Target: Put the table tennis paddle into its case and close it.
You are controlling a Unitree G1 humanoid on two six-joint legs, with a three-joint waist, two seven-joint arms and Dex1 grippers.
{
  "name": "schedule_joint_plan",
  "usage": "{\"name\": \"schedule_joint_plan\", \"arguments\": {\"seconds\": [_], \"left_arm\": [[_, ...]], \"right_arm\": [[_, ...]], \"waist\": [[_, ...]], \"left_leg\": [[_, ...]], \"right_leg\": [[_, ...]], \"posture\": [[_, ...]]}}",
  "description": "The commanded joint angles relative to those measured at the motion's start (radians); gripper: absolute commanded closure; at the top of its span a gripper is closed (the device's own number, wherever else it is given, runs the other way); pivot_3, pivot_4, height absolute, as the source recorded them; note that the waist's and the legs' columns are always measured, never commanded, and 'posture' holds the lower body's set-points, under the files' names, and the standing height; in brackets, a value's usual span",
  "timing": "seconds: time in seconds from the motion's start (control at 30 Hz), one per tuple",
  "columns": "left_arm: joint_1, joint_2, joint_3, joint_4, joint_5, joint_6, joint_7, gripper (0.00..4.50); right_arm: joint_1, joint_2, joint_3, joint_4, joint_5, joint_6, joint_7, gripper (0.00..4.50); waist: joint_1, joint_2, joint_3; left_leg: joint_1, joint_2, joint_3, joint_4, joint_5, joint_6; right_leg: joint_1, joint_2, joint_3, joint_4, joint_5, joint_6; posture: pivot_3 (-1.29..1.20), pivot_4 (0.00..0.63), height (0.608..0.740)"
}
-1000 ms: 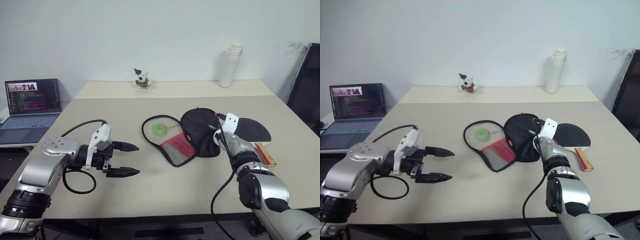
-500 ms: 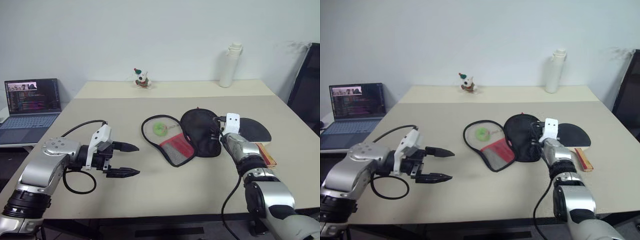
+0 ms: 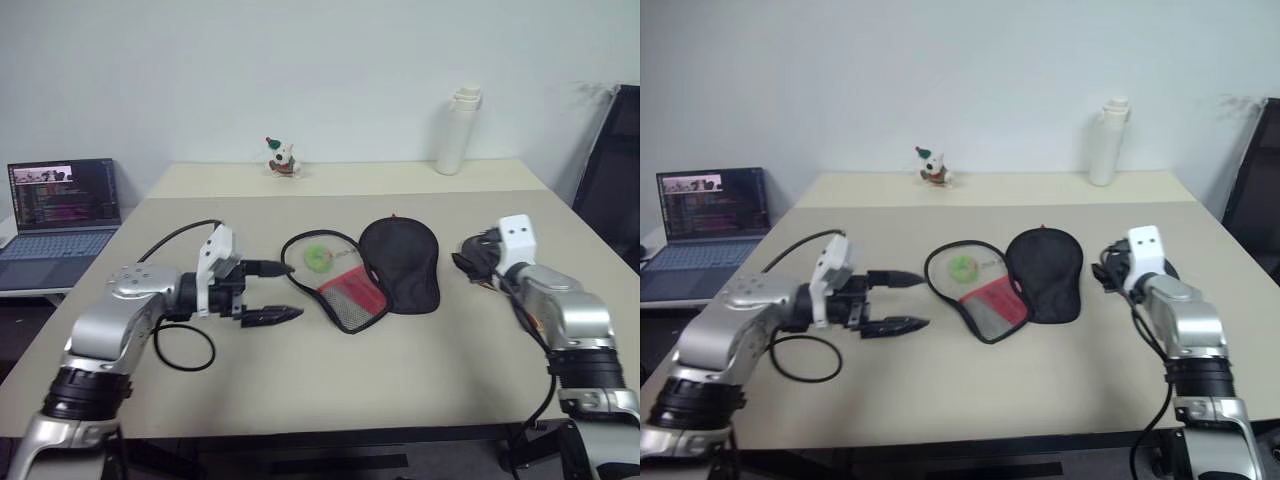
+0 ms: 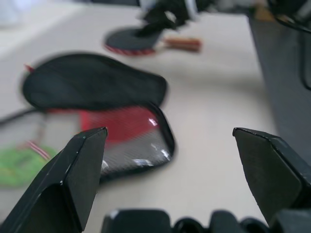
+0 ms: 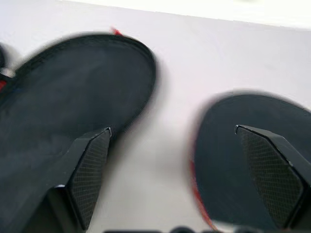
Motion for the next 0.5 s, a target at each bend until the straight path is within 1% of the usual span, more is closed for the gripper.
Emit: {"name": "schedule_joint_plan", "arguments": {"seconds": [0.03, 0.1, 0.17, 0.27, 0.37, 0.5], "left_arm": [[-0.054, -0.036, 0.000, 0.031, 0.036, -0.063, 0.043, 0.00], [-0.078, -0.065, -0.005, 0.054, 0.048, -0.080, 0.062, 0.00], [-0.097, -0.088, -0.017, 0.074, 0.059, -0.096, 0.063, 0.00], [-0.096, -0.089, -0.025, 0.085, 0.063, -0.102, 0.041, 0.00], [-0.092, -0.086, -0.026, 0.096, 0.069, -0.110, 0.034, 0.00], [-0.081, -0.077, -0.024, 0.094, 0.069, -0.108, 0.025, 0.00]], "right_arm": [[0.022, -0.032, -0.086, -0.048, 0.019, 0.081, -0.040, 0.03], [0.045, -0.046, -0.098, -0.044, 0.019, 0.116, -0.040, 0.03], [0.082, -0.074, -0.083, -0.033, 0.005, 0.129, -0.022, 0.03], [0.108, -0.093, -0.057, -0.012, 0.002, 0.132, 0.005, 0.03], [0.104, -0.093, -0.040, 0.036, -0.008, 0.113, 0.016, 0.03], [0.059, -0.076, -0.023, 0.148, -0.017, 0.046, 0.025, 0.03]], "waist": [[0.000, 0.000, 0.000], [-0.003, 0.000, 0.000], [-0.005, 0.000, 0.000], [-0.010, 0.000, 0.000], [-0.013, 0.000, 0.000], [-0.010, 0.000, 0.000]], "left_leg": [[0.000, 0.000, 0.000, 0.000, 0.000, 0.000], [0.000, 0.000, 0.001, 0.000, 0.000, 0.000], [0.001, 0.000, 0.002, 0.000, 0.000, 0.000], [0.002, 0.000, 0.002, 0.000, 0.000, 0.000], [0.003, 0.001, 0.003, 0.000, 0.000, 0.000], [0.004, 0.000, 0.004, 0.000, 0.000, 0.000]], "right_leg": [[0.000, 0.000, 0.000, 0.000, 0.000, 0.000], [0.000, 0.000, 0.001, 0.000, 0.001, -0.001], [0.000, 0.000, 0.002, 0.000, 0.000, 0.000], [0.000, 0.001, 0.002, 0.000, -0.001, 0.002], [0.000, 0.001, 0.004, 0.001, -0.001, 0.002], [0.001, 0.002, 0.004, 0.001, -0.001, 0.003]], "posture": [[0.00, 0.150, 0.740], [0.00, 0.150, 0.740], [0.00, 0.150, 0.740], [0.00, 0.150, 0.740], [0.00, 0.150, 0.740], [0.00, 0.150, 0.740]]}}
